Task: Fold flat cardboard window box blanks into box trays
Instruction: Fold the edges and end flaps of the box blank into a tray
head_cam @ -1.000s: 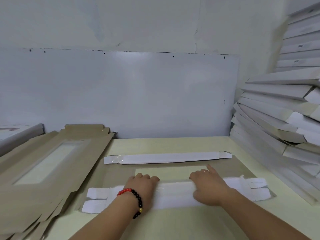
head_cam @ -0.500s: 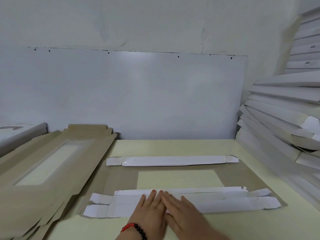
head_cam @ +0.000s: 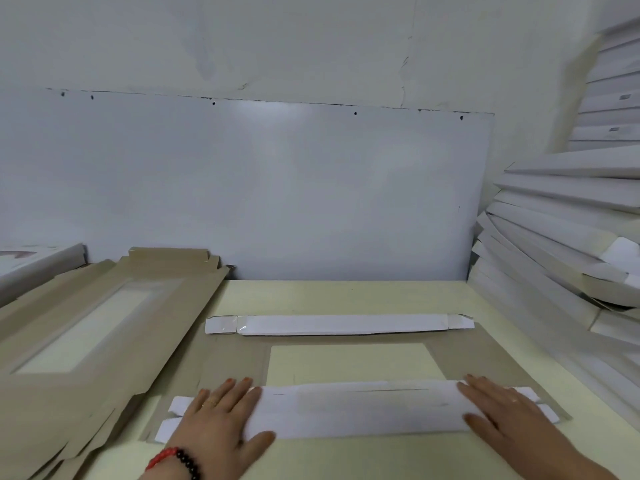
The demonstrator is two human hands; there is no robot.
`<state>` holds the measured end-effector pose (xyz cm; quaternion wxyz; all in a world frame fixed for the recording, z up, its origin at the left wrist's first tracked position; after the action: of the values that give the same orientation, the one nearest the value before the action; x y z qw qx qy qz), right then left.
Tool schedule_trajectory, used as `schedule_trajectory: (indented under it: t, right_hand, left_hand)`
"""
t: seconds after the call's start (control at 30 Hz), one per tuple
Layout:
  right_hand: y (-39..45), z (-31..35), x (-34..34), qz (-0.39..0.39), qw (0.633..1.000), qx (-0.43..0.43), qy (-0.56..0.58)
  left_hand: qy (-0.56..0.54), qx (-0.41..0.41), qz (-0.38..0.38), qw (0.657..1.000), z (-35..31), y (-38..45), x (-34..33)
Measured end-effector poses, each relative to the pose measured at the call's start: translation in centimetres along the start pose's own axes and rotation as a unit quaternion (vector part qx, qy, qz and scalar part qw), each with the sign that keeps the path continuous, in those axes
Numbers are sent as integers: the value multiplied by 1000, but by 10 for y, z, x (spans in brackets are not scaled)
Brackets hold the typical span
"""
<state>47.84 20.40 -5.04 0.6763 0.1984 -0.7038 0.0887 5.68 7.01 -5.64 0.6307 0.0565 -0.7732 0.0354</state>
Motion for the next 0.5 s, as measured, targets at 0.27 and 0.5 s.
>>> schedule_trajectory:
  t: [0.27,0.5]
  right_hand:
    - [29,16,0,89,984,-154,-25]
    - [60,52,20,139,983,-69,-93]
  left_hand:
    - [-13,12,58,998,-2,17,26]
    - [-2,30,139,990,-34,39,49]
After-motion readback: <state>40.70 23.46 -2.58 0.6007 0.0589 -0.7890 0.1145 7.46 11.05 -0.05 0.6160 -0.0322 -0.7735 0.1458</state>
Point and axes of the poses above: each hand's wrist, its own y-axis towards the middle knuckle, its own x-axis out of the back of the hand, z = x × y, the point moved 3 cm from there along y, towards the middle knuckle, and after that the axes turned 8 degrees about -y, right-handed, at the moved point
